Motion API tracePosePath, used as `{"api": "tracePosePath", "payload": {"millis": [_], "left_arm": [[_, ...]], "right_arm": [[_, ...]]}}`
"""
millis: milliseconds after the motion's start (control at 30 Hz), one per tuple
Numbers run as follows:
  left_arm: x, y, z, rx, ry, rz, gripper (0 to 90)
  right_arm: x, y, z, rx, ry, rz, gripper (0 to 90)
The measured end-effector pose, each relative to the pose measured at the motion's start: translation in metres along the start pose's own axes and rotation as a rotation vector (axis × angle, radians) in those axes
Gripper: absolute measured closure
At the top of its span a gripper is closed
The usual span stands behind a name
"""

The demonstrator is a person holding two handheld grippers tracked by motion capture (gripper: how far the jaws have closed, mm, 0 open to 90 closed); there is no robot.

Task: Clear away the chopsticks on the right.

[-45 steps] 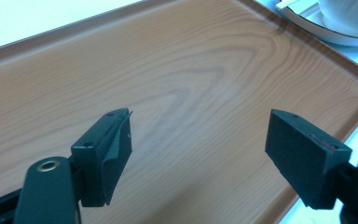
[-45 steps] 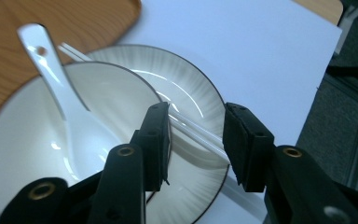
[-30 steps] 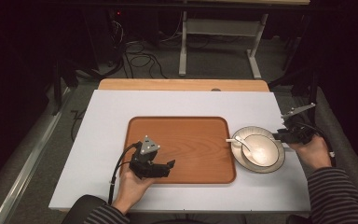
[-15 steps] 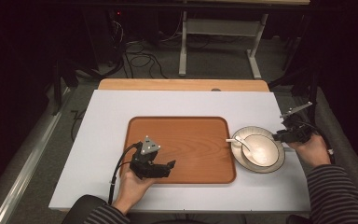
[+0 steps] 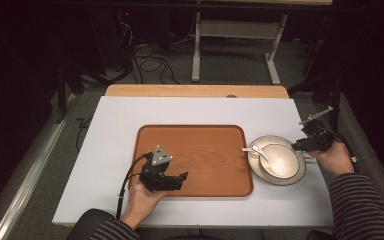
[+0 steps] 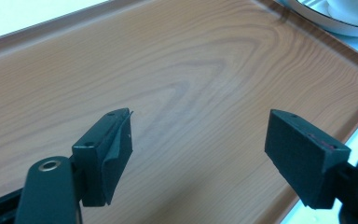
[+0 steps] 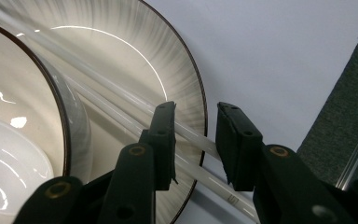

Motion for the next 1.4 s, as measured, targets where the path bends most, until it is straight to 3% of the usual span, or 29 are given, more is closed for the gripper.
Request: {"api": "tracePosePath", "payload": {"millis": [200,600,933,1300,1400], "left_arm": [[0.000,0.000,0.000,-0.002,0.001,0.001,23.7],[0.000,0.000,0.000,0.000,0.005,0.007,23.8],[0.001,0.000,0.000,0.000,0.006,0.009,24.0],[0.001,0.000,0.000,0.002,0.012,0.015,24.2],[0.001,-0.001,0.001,0.001,0.014,0.017,24.3]], "right_arm": [[0.002,0.001,0.000,-0.012,0.019,0.002,70.3],[0.008,0.010,-0.001,-0.022,0.053,-0.048,77.3],[0.008,0.011,0.006,0.002,0.081,-0.075,76.4],[0.011,0.009,0.005,0.017,0.074,-0.100,84.6],[0.012,0.007,0.006,-0.005,0.048,-0.087,85.3]]}}
Point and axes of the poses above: each handheld gripper's, and its own axes: z roughly forward along the jaws, x roughly out of its underside, y roughly to its left, the point moved 7 cm from there along z, roughly forward along the jaws, and after that the axes turned 14 degrees about z, right-handed, at the moved point
